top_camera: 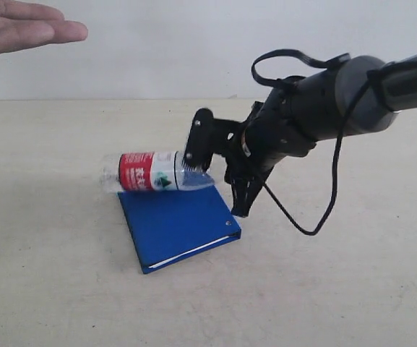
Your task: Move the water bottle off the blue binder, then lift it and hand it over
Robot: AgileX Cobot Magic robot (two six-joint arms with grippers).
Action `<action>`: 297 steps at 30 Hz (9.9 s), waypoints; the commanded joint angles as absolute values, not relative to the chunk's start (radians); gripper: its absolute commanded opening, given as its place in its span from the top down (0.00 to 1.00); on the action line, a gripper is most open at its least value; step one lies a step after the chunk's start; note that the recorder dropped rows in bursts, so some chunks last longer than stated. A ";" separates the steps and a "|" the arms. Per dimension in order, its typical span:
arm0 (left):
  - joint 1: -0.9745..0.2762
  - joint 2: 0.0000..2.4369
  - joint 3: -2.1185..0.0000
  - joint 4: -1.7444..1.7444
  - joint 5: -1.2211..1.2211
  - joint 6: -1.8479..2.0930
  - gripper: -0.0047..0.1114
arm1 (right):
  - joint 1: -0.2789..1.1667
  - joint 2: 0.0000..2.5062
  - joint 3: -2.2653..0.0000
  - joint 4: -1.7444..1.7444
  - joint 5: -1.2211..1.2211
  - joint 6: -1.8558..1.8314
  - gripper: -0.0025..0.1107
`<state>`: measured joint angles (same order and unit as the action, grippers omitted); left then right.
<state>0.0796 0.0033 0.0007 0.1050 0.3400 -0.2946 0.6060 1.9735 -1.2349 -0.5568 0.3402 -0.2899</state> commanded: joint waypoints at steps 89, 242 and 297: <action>0.070 0.000 0.000 0.206 0.336 -0.268 0.92 | 0.348 0.468 -0.771 -0.482 0.338 0.453 0.97; -0.172 2.140 -0.999 -1.609 1.219 1.623 0.92 | 0.171 2.344 -1.338 1.350 1.221 -1.490 0.49; -0.011 1.281 -0.600 -1.744 0.130 1.779 0.92 | 0.599 1.169 -1.049 0.931 0.555 -1.377 0.98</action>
<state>-0.0098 1.2899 -0.6026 -1.7429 0.1350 1.7895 0.5937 1.1925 -1.0448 0.9101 0.5584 -1.3753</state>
